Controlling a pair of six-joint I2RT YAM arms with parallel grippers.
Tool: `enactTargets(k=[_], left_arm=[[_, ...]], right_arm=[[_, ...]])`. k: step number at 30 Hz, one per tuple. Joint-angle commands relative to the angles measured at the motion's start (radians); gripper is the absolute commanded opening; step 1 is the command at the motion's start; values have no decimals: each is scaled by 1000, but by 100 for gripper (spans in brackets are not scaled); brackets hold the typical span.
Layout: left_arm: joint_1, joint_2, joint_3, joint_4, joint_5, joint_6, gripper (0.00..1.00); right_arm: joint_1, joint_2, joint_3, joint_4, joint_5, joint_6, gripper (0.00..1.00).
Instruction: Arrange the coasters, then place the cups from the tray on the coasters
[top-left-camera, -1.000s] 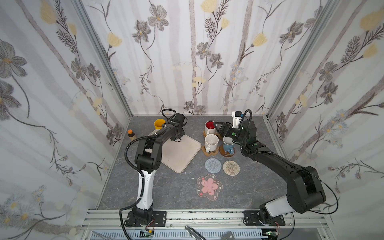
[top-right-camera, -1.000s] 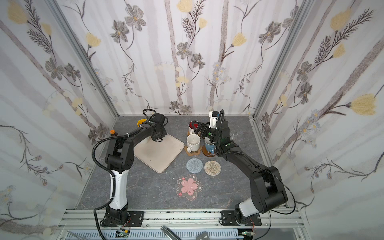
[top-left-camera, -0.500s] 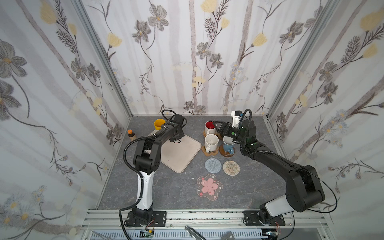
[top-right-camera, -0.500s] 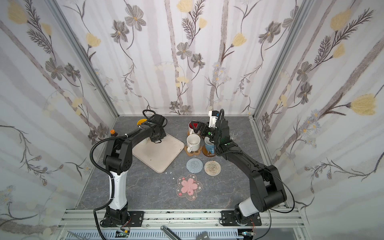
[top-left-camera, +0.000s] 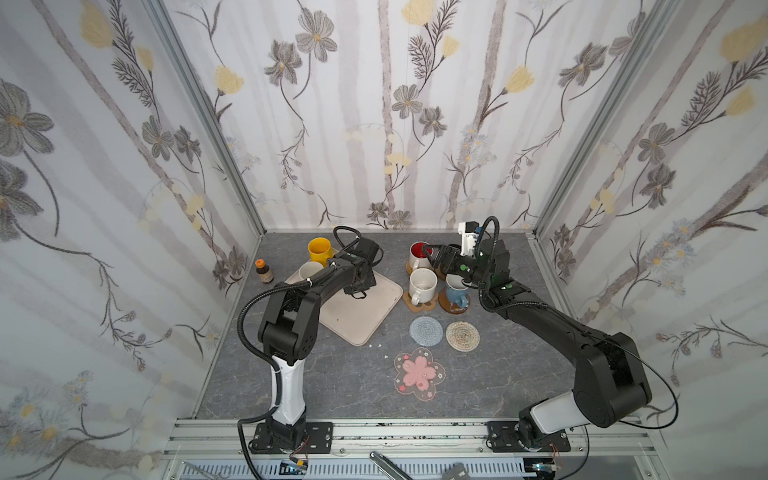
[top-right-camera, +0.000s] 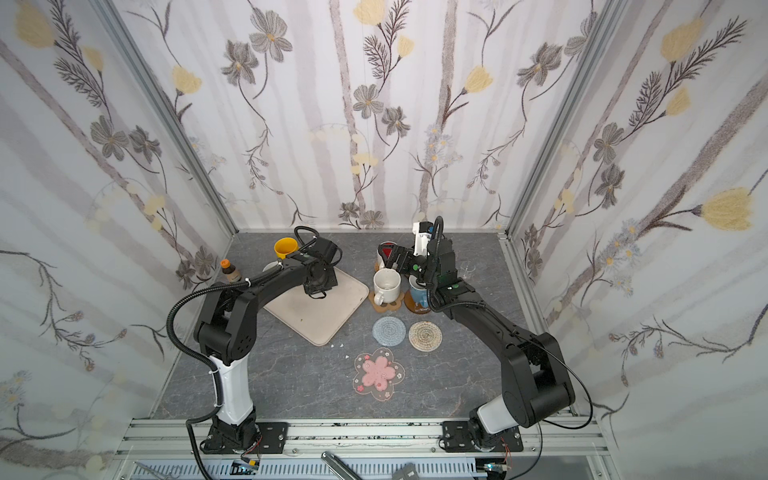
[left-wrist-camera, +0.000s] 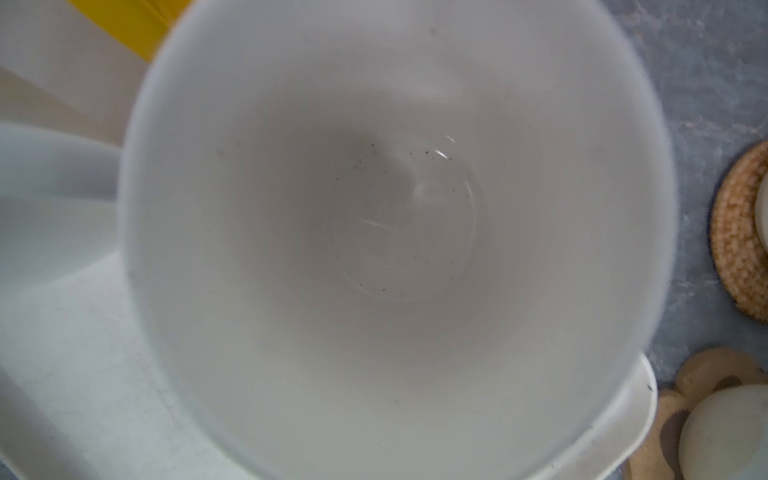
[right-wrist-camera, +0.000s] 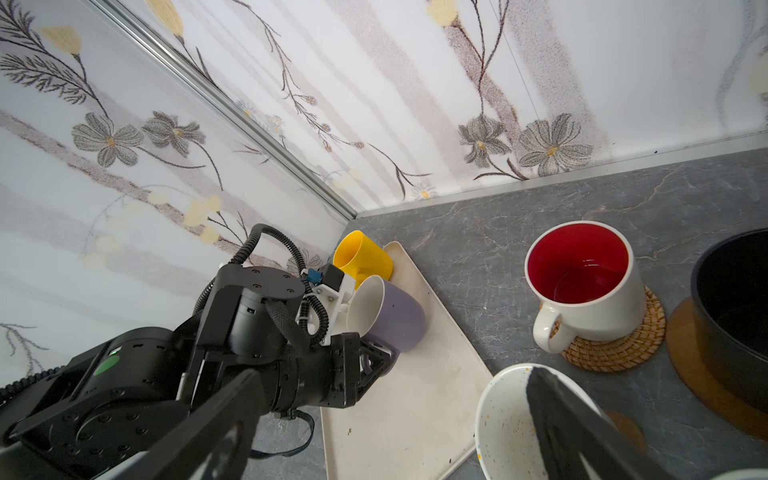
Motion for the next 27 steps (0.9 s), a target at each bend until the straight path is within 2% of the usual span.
enactTargets(k=[1, 14, 17, 20, 24, 27], left_arm=[[-30, -36, -29, 23, -24, -25, 0], [-148, -148, -228, 112, -27, -117, 0], [-151, -157, -253, 131, -30, -126, 5], [-152, -160, -267, 147, -27, -130, 17], [-152, -162, -283, 166, -21, -135, 42], [-152, -170, -287, 175, -15, -132, 54]], right_arm=[[5, -29, -13, -38, 21, -23, 100], [35, -203, -144, -162, 112, -71, 100], [57, -218, -148, -207, 145, -95, 100], [69, -233, -154, -234, 158, -105, 100], [79, -259, -155, -276, 176, -117, 100], [83, -280, -154, -304, 190, -127, 100]])
